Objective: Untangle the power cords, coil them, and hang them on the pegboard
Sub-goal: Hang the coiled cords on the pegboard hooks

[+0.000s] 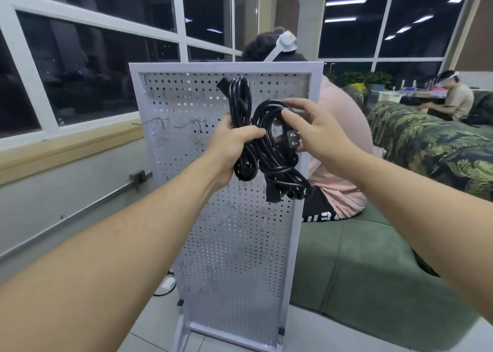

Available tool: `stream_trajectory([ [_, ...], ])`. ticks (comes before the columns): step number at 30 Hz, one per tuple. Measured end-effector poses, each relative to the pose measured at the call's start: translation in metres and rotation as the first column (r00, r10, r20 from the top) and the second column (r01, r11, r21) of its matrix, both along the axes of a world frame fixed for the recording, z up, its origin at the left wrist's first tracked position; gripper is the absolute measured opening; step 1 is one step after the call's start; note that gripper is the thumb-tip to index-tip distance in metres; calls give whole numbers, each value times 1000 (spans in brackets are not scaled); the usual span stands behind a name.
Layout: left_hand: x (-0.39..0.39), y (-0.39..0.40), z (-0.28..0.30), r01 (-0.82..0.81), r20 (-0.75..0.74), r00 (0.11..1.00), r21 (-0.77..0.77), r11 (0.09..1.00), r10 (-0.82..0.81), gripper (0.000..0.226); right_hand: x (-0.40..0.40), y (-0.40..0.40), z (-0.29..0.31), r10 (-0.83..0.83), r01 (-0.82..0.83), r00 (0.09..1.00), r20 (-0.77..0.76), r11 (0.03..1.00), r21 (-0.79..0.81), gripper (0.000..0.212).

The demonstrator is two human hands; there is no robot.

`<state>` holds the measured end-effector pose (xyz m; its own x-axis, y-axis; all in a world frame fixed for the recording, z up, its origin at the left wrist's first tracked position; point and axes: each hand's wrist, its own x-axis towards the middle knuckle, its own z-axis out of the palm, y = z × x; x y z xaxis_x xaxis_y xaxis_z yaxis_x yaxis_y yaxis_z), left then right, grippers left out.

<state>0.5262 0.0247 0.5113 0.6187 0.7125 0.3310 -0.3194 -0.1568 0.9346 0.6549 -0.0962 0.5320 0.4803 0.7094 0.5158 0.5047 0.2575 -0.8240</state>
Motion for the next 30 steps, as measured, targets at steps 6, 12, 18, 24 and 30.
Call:
stream_trajectory([
  [6, 3, 5, -5, 34, -19, 999, -31, 999, -35, 29, 3, 4, -7, -1, 1, 1000, -12, 1000, -25, 21],
  [12, 15, -6, -15, -58, -100, 993, 6, 998, 59, 31, 10, 5, -24, -121, 126, 989, 84, 990, -57, 40],
  [18, -2, -17, -35, -208, -152, 964, 79, 975, 218, 31, -6, -16, -31, -225, 202, 943, 244, 972, 117, 35],
  [24, -51, -34, -64, -379, -156, 893, 247, 892, 423, 40, -36, -23, -31, -324, 188, 843, 430, 925, 329, 20],
  [30, -77, -10, -57, -366, -183, 895, 218, 905, 406, 43, -67, 6, 6, -366, 320, 582, 726, 924, 209, 43],
])
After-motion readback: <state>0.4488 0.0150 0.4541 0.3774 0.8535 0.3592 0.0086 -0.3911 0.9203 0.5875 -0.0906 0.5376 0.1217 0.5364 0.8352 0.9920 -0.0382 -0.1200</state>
